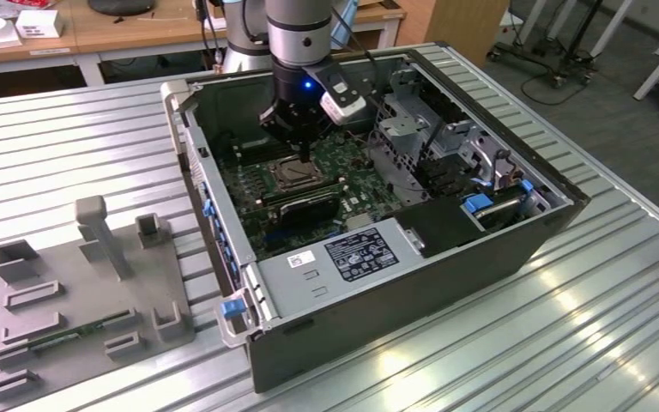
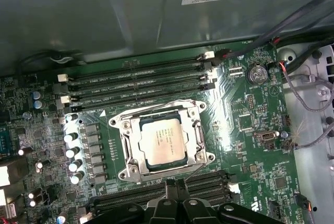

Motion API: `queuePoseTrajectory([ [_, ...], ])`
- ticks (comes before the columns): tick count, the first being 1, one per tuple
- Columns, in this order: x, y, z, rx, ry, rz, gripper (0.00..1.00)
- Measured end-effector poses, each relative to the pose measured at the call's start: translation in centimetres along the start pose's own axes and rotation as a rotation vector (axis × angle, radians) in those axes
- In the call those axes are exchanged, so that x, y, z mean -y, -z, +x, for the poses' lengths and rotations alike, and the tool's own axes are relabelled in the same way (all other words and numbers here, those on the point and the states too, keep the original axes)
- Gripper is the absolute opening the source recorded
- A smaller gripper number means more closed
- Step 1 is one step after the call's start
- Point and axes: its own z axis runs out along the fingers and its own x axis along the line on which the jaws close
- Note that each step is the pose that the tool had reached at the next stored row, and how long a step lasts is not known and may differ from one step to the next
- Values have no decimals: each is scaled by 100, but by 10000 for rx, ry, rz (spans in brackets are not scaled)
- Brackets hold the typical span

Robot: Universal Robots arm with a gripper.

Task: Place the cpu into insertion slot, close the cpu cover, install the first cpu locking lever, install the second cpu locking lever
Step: 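Install the second cpu locking lever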

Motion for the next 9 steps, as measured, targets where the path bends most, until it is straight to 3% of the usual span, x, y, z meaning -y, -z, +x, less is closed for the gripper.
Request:
queuePoseTrajectory([
  [9,53,-1,-10,1,-3,0,11],
])
